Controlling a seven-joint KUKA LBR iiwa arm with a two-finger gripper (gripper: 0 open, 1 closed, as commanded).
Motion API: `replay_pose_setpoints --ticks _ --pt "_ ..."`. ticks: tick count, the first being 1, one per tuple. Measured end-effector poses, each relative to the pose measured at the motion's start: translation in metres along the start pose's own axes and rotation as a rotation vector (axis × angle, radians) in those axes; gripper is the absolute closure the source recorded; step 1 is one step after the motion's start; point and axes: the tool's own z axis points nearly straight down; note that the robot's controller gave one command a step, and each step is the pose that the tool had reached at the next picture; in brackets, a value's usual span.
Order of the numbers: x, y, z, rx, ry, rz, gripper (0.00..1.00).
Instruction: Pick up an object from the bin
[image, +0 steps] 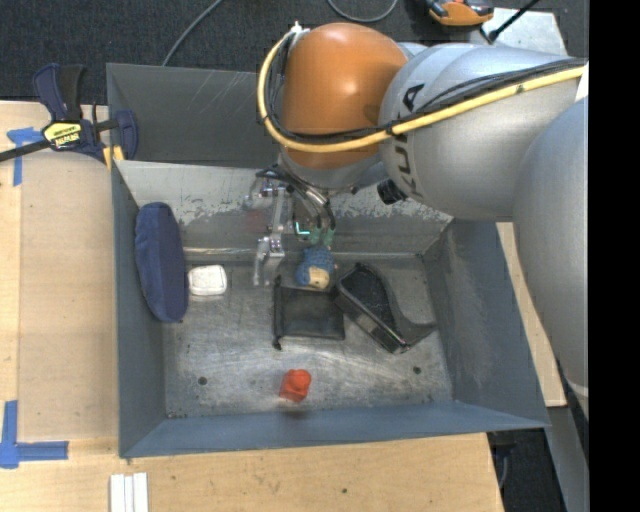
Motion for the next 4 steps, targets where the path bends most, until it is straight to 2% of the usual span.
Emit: replay_pose_setpoints --ticks 1,2,3,4 --pt "0.0309 -0.0938 0.1146 0.003 -0.001 -0.209 0.00" --pt "0.0288 -0.0903 0.1107 0.000 -0.008 -0.211 1.00" --pt "0.0288 -0.0903 0.1107 0.000 -0.008 -0.210 0.00" --pt "0.0289 -0.0903 0.1107 0.000 -0.008 -0.210 1.00"
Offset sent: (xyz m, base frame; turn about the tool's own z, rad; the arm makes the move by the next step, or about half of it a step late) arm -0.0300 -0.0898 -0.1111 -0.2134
